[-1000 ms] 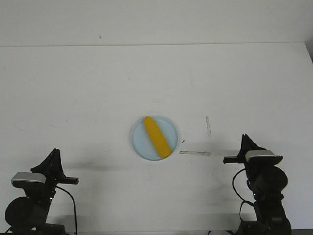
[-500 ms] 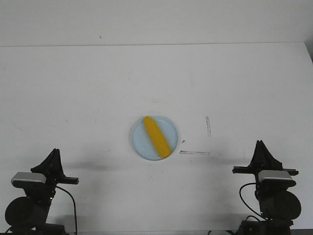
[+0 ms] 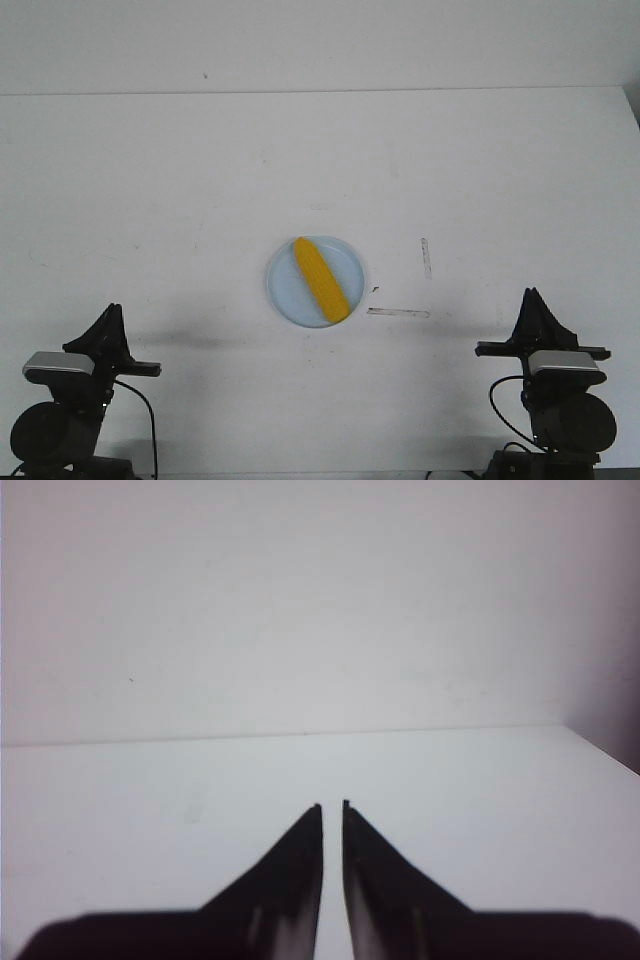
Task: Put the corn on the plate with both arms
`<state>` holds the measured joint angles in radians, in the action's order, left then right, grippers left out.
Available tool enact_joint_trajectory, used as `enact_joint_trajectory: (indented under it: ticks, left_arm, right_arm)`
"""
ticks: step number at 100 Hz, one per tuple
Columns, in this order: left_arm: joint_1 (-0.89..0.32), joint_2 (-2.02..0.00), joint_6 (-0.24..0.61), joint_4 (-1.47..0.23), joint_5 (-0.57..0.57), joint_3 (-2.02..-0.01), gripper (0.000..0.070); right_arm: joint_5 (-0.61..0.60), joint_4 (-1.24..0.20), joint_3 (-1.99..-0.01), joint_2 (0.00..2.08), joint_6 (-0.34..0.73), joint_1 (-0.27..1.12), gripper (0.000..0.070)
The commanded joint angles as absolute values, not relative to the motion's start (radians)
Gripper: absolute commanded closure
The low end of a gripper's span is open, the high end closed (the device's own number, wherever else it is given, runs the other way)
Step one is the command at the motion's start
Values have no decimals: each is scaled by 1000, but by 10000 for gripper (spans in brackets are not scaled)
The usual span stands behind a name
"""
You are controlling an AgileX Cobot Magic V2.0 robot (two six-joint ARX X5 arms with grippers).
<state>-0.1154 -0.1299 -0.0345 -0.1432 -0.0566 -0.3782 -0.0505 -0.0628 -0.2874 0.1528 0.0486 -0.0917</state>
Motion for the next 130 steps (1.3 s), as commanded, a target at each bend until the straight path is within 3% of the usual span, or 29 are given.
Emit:
enact_joint_trajectory:
  ticks: [1, 77, 96, 130]
  left_arm:
    - [-116, -128, -38, -133, -60, -392, 699]
    - [-114, -112, -37, -134, -75, -391, 699]
    - [-93, -100, 45, -127, -57, -390, 700]
    - [-46, -70, 46, -96, -43, -327, 700]
  right_arm:
    - [-52, -53, -291, 150, 56, -93, 662]
    - [-52, -53, -291, 150, 56, -93, 662]
    - [-51, -53, -291, 150, 56, -93, 662]
    - [-52, -53, -291, 150, 56, -93, 662]
